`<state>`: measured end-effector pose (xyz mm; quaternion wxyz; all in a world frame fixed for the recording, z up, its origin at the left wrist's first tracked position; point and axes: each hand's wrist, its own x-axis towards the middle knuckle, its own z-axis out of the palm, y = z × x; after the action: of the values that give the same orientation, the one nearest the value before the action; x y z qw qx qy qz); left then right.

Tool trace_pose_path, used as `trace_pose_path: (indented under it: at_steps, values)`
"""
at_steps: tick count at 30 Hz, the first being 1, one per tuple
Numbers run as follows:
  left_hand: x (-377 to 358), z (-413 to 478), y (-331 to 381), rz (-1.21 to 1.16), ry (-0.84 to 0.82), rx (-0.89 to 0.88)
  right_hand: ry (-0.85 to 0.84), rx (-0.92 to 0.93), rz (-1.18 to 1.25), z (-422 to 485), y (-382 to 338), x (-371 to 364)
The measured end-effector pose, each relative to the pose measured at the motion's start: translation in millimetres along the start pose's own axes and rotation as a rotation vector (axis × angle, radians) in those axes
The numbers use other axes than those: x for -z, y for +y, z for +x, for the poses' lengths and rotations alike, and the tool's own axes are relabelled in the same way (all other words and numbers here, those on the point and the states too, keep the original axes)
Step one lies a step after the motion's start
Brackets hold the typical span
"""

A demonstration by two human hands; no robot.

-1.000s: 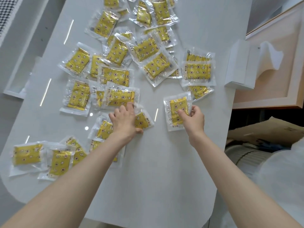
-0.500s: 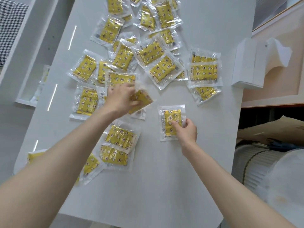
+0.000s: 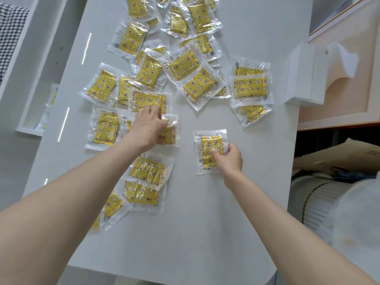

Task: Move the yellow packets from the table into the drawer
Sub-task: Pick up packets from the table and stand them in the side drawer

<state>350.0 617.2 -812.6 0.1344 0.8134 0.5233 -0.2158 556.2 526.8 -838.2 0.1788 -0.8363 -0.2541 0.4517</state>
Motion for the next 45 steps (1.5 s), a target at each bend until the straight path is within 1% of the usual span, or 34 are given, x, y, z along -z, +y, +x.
trace_pose_path:
  at_steps: [5,9,13,16,22,26,28,30,33,36,37,38,40,41,42,43,45]
  values:
    - [5,1,1,-0.033,-0.044,0.012,-0.066,0.045,-0.02,-10,3,9]
    - [4,0,1,0.002,-0.041,0.001,-0.071,0.041,0.005,-20,12,9]
    - [-1,-8,1,-0.068,-0.054,-0.001,-0.068,0.037,0.039,-28,20,6]
    - [-2,-14,6,-0.074,-0.072,0.015,-0.057,0.012,0.049,-34,24,3]
    - [-15,-27,10,-0.225,-0.024,0.041,-0.055,-0.008,0.053,-44,36,2]
    - [-20,-28,10,-0.295,-0.01,0.108,-0.056,-0.005,0.073,-49,41,1]
    - [-18,-25,10,-0.255,-0.028,0.135,-0.051,0.002,0.076,-50,42,1]
    - [-15,-24,11,-0.126,-0.019,0.128,-0.048,0.008,0.079,-50,43,0]
    - [-12,-30,13,0.003,0.06,0.071,-0.056,-0.014,0.091,-51,45,1]
    - [-11,-43,22,-0.003,0.152,0.02,-0.091,-0.05,0.161,-60,51,7]
    - [-9,-47,27,-0.079,0.175,0.029,-0.099,-0.045,0.199,-64,54,11]
    - [-7,-52,34,-0.223,0.21,0.053,-0.101,-0.029,0.232,-68,56,15]
    - [1,-62,51,-0.66,0.25,0.126,-0.096,-0.001,0.288,-76,60,26]
    - [3,-65,61,-0.899,0.255,0.172,-0.096,-0.001,0.324,-79,62,32]
    - [5,-69,71,-1.086,0.245,0.222,-0.103,-0.011,0.376,-82,63,36]
    - [4,-73,82,-1.213,0.212,0.26,-0.119,-0.03,0.437,-84,64,40]
    - [-3,-81,102,-1.375,0.133,0.316,-0.167,-0.077,0.567,-88,65,47]
